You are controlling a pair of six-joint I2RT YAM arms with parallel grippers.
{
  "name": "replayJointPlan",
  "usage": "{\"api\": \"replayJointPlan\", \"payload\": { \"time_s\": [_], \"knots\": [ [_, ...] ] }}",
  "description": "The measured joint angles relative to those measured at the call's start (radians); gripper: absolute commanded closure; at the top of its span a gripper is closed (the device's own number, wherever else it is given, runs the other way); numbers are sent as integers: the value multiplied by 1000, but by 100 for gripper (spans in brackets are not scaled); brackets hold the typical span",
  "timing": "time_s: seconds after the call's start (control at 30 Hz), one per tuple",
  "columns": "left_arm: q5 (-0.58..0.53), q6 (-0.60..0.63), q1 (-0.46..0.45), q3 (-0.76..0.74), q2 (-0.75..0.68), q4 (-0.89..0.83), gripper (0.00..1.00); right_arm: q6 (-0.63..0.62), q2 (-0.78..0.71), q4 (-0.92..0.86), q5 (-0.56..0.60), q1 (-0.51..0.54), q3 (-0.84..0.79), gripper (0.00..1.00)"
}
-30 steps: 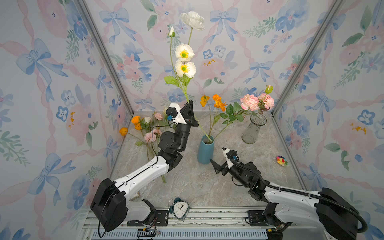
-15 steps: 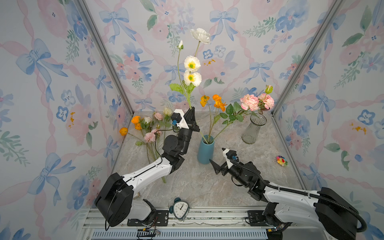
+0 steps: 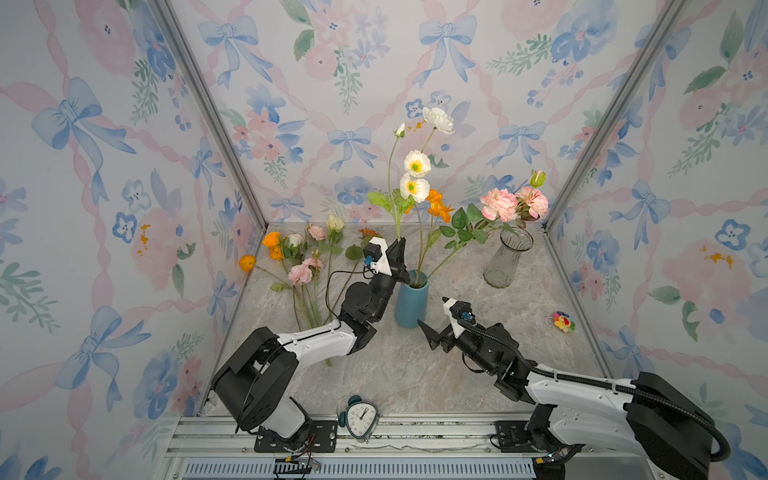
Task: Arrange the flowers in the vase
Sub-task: 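Lower the white flower stem into the teal vase and open the left gripper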
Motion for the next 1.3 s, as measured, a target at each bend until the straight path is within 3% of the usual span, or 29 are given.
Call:
{"api": "replayJointPlan", "payload": {
  "time_s": [0.43,1.3],
  "knots": [
    [4,-41,-41,-48,37,66,84,0,13,0,-12,-1,0,3],
    [14,-55,-53,-119,20,73,70,0,17,0,-27,-1,0,3]
  ]
}}
